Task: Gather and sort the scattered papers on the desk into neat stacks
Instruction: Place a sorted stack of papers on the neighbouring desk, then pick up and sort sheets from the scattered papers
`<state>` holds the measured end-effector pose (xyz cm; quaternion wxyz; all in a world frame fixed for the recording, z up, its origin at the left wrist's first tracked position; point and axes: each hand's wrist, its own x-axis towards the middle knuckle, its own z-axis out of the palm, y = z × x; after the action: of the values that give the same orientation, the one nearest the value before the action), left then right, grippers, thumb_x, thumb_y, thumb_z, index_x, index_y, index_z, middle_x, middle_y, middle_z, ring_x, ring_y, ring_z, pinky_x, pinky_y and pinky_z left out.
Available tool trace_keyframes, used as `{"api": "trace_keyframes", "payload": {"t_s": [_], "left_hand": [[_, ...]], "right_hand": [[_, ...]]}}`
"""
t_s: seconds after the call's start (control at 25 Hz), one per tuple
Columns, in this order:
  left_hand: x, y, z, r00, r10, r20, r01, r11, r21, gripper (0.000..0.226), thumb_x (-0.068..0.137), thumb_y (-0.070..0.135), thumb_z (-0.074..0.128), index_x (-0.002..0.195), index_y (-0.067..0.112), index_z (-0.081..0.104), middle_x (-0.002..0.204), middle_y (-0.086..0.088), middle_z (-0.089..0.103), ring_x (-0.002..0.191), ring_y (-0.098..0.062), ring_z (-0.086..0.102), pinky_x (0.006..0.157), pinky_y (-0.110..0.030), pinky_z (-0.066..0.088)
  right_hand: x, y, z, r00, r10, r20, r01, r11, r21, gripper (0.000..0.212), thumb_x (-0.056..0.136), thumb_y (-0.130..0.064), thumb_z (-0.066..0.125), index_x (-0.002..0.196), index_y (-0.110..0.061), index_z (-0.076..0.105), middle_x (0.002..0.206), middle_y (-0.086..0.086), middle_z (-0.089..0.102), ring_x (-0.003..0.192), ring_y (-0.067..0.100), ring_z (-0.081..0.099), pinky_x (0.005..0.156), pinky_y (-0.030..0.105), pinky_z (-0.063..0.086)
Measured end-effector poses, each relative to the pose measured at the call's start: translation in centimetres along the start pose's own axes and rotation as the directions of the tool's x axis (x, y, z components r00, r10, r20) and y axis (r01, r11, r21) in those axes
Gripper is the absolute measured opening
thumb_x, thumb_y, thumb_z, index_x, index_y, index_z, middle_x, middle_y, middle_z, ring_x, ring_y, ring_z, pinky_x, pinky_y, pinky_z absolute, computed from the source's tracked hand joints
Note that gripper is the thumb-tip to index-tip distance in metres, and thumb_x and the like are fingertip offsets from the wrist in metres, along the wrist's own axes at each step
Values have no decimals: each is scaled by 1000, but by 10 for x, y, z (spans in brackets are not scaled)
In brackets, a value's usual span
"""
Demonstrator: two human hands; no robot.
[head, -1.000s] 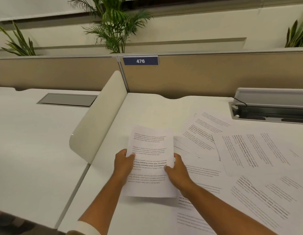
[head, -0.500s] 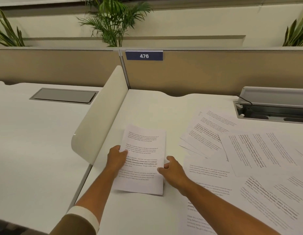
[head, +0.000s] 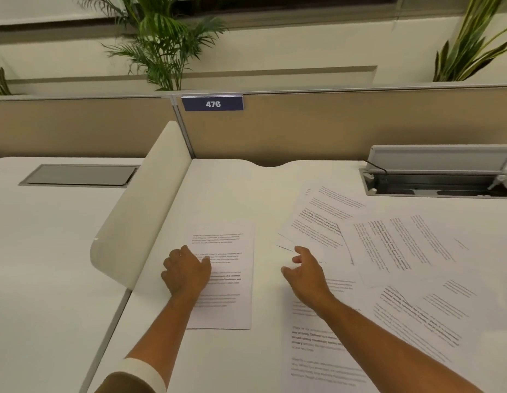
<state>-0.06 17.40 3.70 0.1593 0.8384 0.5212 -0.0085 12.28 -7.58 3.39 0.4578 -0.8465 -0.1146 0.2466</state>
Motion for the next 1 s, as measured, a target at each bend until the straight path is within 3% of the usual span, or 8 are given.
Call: {"api": "trace_keyframes", "payload": {"t_s": [0.28, 0.44, 0.6, 0.72, 0.84, 1.0], "left_hand": [[-34, 91, 32, 967, 240, 88, -214, 948, -237, 69, 100, 43, 69, 156, 9, 46, 161, -16, 47, 150, -37, 42, 120, -53, 37], [-44, 141, 57, 912, 377, 164, -318, 899, -303, 73, 102, 43, 68, 160, 7, 41, 167, -16, 40, 155, -35, 37, 126, -51, 33], [-39, 183, 74, 879, 428, 210, -354, 881, -314, 82, 103, 49, 63, 165, 6, 30, 175, -15, 26, 162, -32, 24, 131, -49, 24], [-31, 209, 80, 867, 438, 238, -365, 883, -295, 95, 102, 59, 58, 169, 5, 18, 179, -14, 7, 166, -32, 11, 133, -52, 19], [-27, 231, 85, 854, 435, 285, -365, 892, -265, 101, 101, 68, 53, 169, 5, 12, 179, -15, 3, 166, -33, 6, 132, -53, 16], [-32, 248, 94, 865, 424, 269, -373, 901, -220, 92, 99, 72, 50, 161, 6, 34, 168, -15, 40, 156, -37, 33, 125, -58, 33]], "right_hand": [[1, 57, -104, 949, 61, -309, -71, 997, -22, 69, 97, -20, 72, 157, -10, 38, 152, 14, 45, 136, 31, 51, 113, 45, 47], [-2, 106, -173, 833, 176, -525, -282, 951, -129, 71, 96, -28, 73, 155, -7, 39, 158, 20, 41, 142, 41, 45, 113, 58, 41], [-9, 155, -225, 746, 293, -598, -477, 862, -173, 81, 98, -42, 66, 160, -5, 30, 166, 22, 31, 150, 44, 34, 116, 62, 35], [-7, 179, -239, 786, 225, -576, -488, 798, -353, 87, 100, -56, 54, 162, -4, 24, 168, 23, 28, 154, 42, 29, 120, 59, 31], [2, 181, -237, 830, 157, -536, -444, 767, -463, 89, 100, -63, 44, 163, -4, 22, 169, 22, 27, 156, 39, 24, 123, 56, 24], [18, 169, -226, 878, 109, -466, -369, 775, -513, 89, 101, -65, 40, 164, -4, 20, 171, 20, 22, 159, 37, 18, 127, 55, 18]]}}
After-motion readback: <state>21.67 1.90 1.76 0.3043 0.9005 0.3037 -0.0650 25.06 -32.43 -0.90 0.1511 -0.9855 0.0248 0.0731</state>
